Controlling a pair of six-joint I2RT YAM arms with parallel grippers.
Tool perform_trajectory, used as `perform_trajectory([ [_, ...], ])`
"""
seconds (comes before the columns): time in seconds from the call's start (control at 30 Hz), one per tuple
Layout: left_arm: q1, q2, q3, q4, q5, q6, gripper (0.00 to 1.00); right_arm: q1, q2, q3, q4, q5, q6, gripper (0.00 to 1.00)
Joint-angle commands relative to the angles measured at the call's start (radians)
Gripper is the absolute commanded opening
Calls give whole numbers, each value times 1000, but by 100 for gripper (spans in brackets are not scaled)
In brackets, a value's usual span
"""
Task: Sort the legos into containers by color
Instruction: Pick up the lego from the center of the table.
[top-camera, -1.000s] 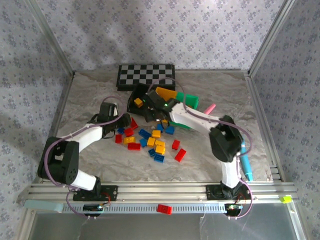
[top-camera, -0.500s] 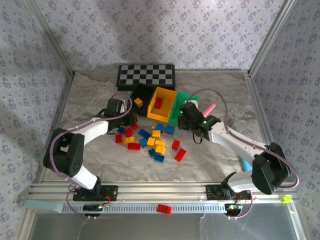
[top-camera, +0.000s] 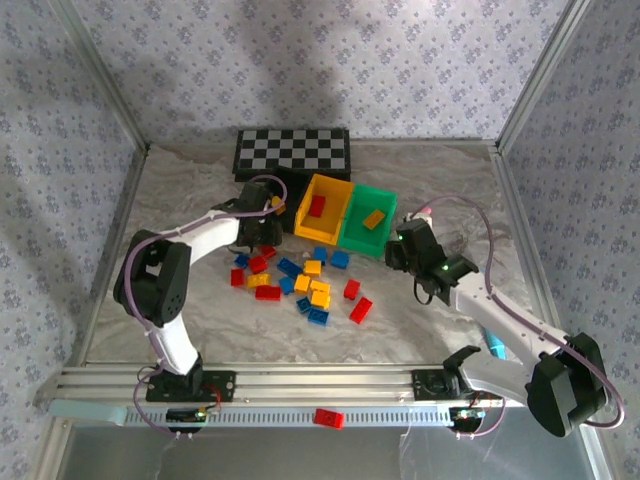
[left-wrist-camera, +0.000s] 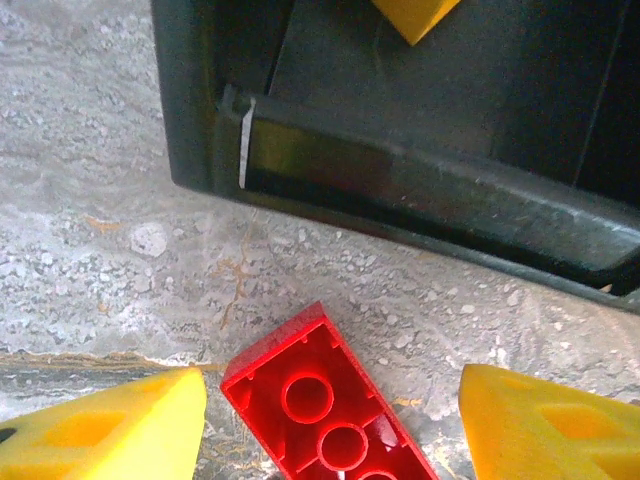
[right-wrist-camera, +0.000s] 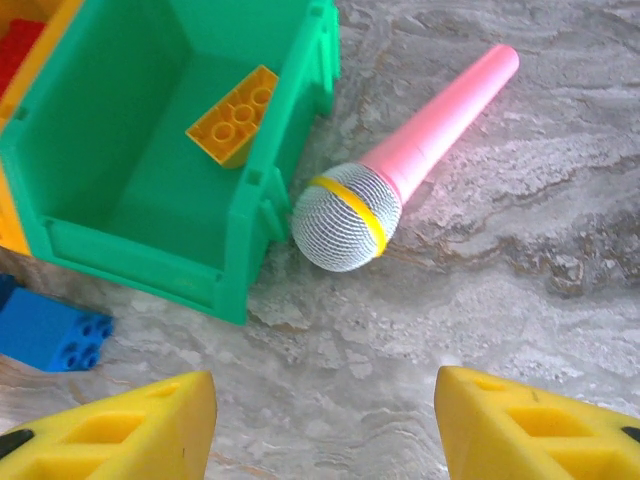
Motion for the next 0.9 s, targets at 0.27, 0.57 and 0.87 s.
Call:
perform_trajectory([
  [0.27, -36, 81, 104, -128, -53, -12, 58, -31, -32, -94, 98, -8, -63, 62],
  [0.57, -62, 137, 142, -170, -100, -23, 51, -54, -82, -142, 125, -12, -70, 62],
  [0.87, -76, 79, 101, -127, -115, -26, 28, -85, -73, -162, 153, -41, -66, 62],
])
